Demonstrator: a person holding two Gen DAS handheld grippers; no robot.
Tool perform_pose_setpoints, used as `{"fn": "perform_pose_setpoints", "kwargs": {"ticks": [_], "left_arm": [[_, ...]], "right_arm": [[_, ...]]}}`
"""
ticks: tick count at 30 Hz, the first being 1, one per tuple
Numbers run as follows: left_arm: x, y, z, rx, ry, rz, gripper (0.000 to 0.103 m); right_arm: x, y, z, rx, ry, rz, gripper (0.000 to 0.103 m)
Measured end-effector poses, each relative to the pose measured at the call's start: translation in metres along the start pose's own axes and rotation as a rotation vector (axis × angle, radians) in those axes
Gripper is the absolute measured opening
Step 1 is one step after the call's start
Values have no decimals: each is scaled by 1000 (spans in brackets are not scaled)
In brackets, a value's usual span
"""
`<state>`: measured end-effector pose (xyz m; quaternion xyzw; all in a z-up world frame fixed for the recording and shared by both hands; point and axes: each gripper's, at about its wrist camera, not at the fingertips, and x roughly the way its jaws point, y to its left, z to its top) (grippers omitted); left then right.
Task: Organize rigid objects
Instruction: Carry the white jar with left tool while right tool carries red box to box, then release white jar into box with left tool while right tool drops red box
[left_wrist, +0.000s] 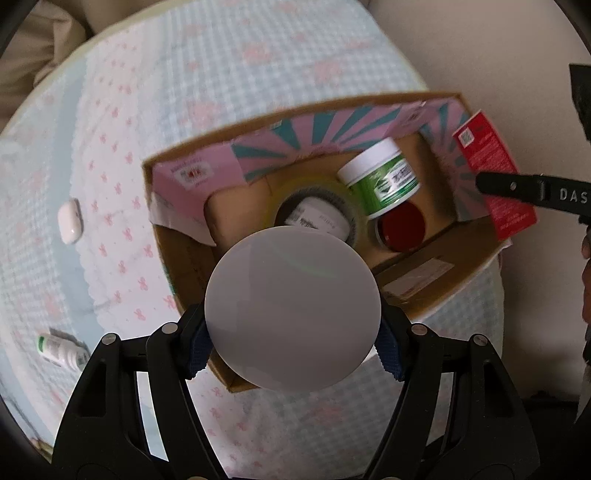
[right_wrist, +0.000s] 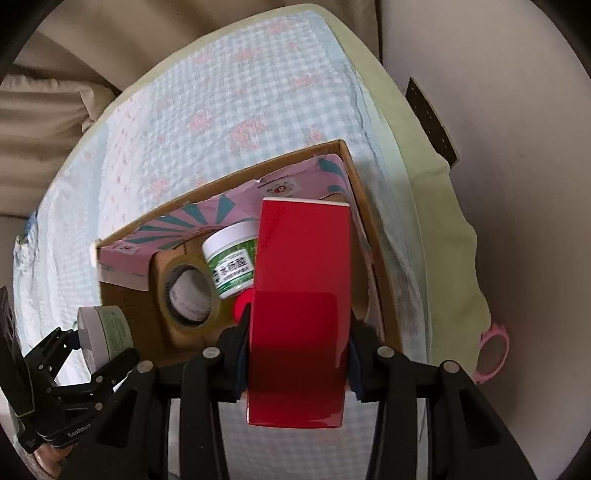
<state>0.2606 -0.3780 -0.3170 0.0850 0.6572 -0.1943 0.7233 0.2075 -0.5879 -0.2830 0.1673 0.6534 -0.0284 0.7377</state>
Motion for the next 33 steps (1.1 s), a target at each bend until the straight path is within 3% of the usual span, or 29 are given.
{"fn": "perform_pose_setpoints", "kwargs": {"ticks": [8,15,16,17,18,19,20,21,22,23,27,33], "left_arm": [[27,0,0,18,77,51,69],[27,-4,0,41,70,77,69],[25,-4,1,41,61,66,72],[21,-4,3,37,53,35,91],[15,-4,4,35,44,14,102],[11,-4,4,33,26,9,103],[5,-3,4,31,7,11,103],[2,-3,4,30,6,17,103],[0,-2,5,29,5,22,103],[-3,-1,4,29,2,28,103],[-6,0,0,24,3,34,103],[-11,-3,0,29,-5,39,103]], "right_arm": [[24,4,10,-84,20,-48,39],[35,9,12,-134,33,-74,39],[36,9,12,-136,26,-66,39],[35,10,12,-138,9,-56,40],[34,9,13,-136,-7,-53,41],[33,9,14,-135,-25,-54,57],[30,9,14,-133,-39,-60,91],[29,9,14,-132,-35,-53,99],[29,10,13,-132,-20,18,103],[29,13,12,-126,-15,31,103],[27,20,5,-180,-45,-37,103],[24,21,-3,-173,-48,-30,103]]}}
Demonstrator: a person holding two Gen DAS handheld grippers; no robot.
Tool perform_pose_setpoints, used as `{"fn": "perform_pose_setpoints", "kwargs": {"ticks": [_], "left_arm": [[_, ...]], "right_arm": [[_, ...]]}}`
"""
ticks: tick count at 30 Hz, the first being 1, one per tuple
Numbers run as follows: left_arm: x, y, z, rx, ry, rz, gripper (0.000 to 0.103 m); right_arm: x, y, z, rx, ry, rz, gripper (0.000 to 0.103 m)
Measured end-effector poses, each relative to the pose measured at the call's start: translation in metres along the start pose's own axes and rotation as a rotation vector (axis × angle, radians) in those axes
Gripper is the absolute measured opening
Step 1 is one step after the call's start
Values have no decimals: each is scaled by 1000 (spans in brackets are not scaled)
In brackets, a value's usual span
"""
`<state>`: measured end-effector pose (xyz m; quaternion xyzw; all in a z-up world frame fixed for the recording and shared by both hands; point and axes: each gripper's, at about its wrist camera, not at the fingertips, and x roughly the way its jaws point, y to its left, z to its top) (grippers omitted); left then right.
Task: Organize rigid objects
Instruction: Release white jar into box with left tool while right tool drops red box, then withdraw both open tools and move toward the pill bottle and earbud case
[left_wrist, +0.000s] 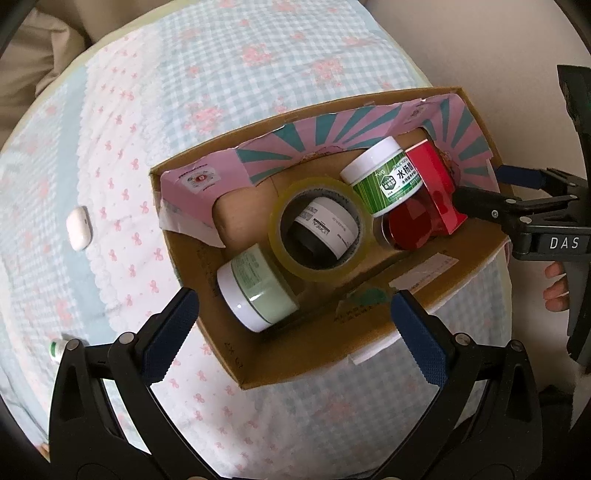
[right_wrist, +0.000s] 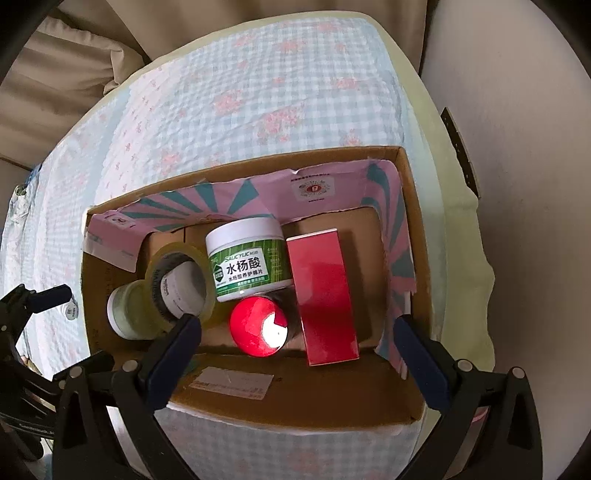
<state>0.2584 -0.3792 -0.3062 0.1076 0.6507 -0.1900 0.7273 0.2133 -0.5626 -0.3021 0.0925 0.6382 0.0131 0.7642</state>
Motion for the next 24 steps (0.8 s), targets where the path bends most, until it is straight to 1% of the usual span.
{"fn": "perform_pose_setpoints", "kwargs": {"ticks": [7,10,13,16,19,22,24], "left_arm": [[-26,4,-9,-6,-48,-4,103],[-45,7,-15,-12,-80,-4,103],[-66,12,-24,-24,-110,-5,103],[-90,17,-37,-31,-146,-8,103],[-113,26,-53,-45,-184,-9,103],[-136,38,-72,-63,-224,-7,103],[-152,51,-89,-80,-248,1,103]], "right_arm": [[-23,7,-8,-10,-38,-15,103],[-38,13,-12,-21,-46,-17,103],[-59,22,-17,-42,-73,-32,103],[-82,34,-23,-50,-95,-55,103],[-109,48,-29,-35,-119,-52,103],[-131,64,-36,-41,-150,-56,103],[-149,82,-42,-62,-183,-61,103]]}}
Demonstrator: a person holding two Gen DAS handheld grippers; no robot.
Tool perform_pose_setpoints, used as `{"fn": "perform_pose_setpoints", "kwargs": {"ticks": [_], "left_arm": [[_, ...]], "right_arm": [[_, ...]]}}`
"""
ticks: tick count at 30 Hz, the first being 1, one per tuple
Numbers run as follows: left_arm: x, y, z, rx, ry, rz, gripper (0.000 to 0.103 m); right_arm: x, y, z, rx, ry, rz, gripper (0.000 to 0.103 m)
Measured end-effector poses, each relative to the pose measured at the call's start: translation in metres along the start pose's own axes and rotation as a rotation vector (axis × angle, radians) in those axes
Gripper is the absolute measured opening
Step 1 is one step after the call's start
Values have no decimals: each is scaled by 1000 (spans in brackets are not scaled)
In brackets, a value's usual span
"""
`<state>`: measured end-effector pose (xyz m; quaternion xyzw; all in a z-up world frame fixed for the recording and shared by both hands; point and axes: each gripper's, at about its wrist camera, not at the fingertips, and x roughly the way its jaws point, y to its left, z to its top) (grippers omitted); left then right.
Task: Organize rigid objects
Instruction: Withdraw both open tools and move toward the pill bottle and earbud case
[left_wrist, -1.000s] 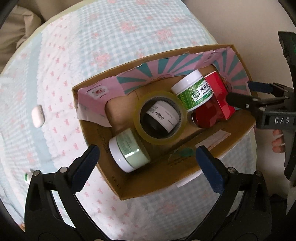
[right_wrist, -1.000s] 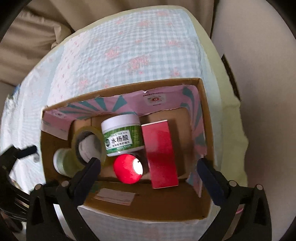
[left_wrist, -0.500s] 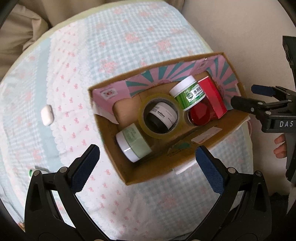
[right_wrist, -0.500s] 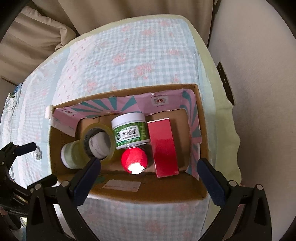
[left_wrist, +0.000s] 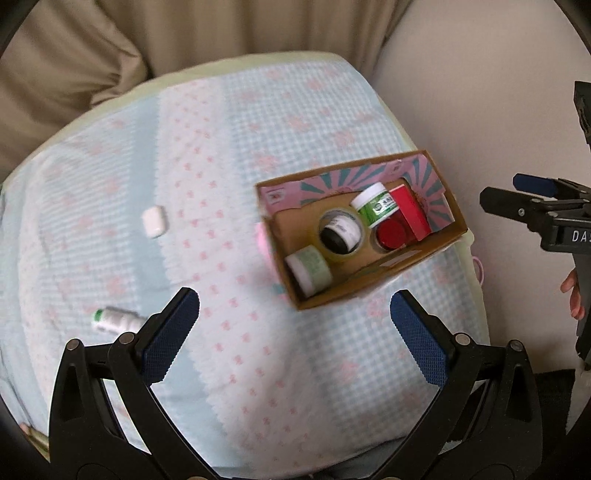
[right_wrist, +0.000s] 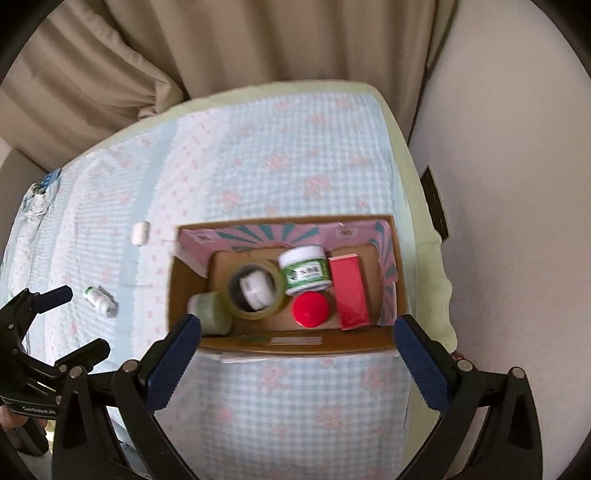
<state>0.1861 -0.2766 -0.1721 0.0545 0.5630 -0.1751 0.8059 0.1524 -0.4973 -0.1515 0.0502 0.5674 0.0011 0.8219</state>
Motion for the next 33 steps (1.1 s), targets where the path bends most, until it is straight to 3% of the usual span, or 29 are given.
{"fn": "perform_pose_setpoints", "kwargs": {"ticks": [10,16,22,26,29,33], "left_arm": [[-71,91,-63,-152,-83,57,103],[-92,144,-87,-258,-119,111,103],[-99,195,-109,-408,-142,160,103],[-93,223,-129,-586,-141,212,103],[-82,234,-144,-727,-146,212,103],[-55,239,-152,-845,-127,224,103]], "right_arm": [[-47,97,-7,-88,-85,35,103],[-60,164,-12,-163,-129,64,103],[-41,213,-4,-242,-113,71,103],[-21,237,6,-298,-81,112,103],[-1,251,16,-333,-67,138,103],[28,263,32,-319,-26,174,103]]}}
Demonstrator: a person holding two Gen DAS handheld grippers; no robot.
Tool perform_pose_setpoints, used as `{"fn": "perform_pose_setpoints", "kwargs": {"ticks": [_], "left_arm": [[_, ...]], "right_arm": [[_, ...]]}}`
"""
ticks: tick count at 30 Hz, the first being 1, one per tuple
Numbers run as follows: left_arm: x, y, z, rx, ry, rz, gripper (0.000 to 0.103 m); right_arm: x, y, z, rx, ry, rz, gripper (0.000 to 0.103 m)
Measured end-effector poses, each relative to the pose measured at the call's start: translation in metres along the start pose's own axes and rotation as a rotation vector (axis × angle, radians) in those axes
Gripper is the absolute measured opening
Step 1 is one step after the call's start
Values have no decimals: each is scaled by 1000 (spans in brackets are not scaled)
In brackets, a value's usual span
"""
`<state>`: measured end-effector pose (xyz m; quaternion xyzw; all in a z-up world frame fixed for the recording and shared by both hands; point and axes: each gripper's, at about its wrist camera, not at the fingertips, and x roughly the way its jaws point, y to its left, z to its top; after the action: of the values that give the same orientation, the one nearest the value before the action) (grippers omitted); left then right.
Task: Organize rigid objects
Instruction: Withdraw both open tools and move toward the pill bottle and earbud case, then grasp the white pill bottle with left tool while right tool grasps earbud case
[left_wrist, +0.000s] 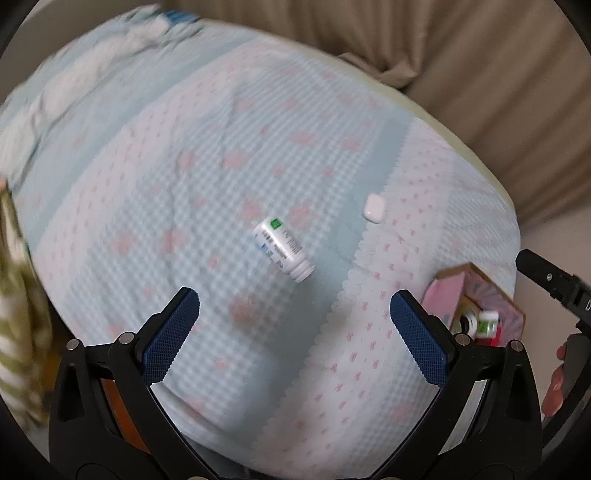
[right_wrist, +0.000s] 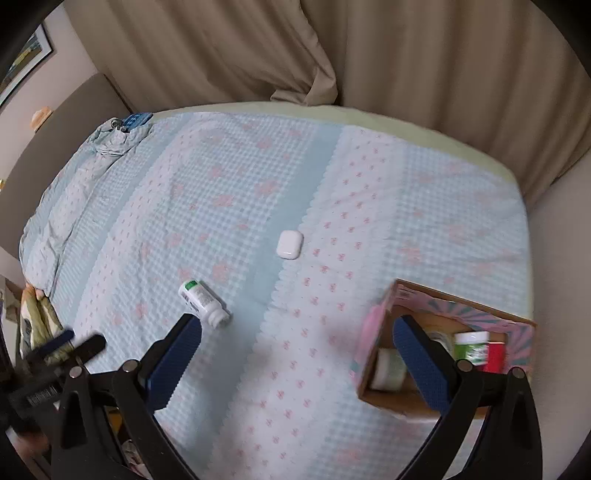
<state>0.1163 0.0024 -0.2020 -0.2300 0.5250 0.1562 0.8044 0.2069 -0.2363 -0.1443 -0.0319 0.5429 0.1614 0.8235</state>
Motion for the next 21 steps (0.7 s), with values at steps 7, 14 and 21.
{"fn": "perform_pose_setpoints", "kwargs": {"ticks": [7,14,21], "left_arm": [[75,6,8,-215,27,4,103],[158,17,13,-392,21,39,100],[223,26,20,-489,34,98,86]], "right_arm": [[63,-6,29,45,69,37,103],[149,-12,51,83,121,25,103],[231,-10,67,92,166,-2,99]]}}
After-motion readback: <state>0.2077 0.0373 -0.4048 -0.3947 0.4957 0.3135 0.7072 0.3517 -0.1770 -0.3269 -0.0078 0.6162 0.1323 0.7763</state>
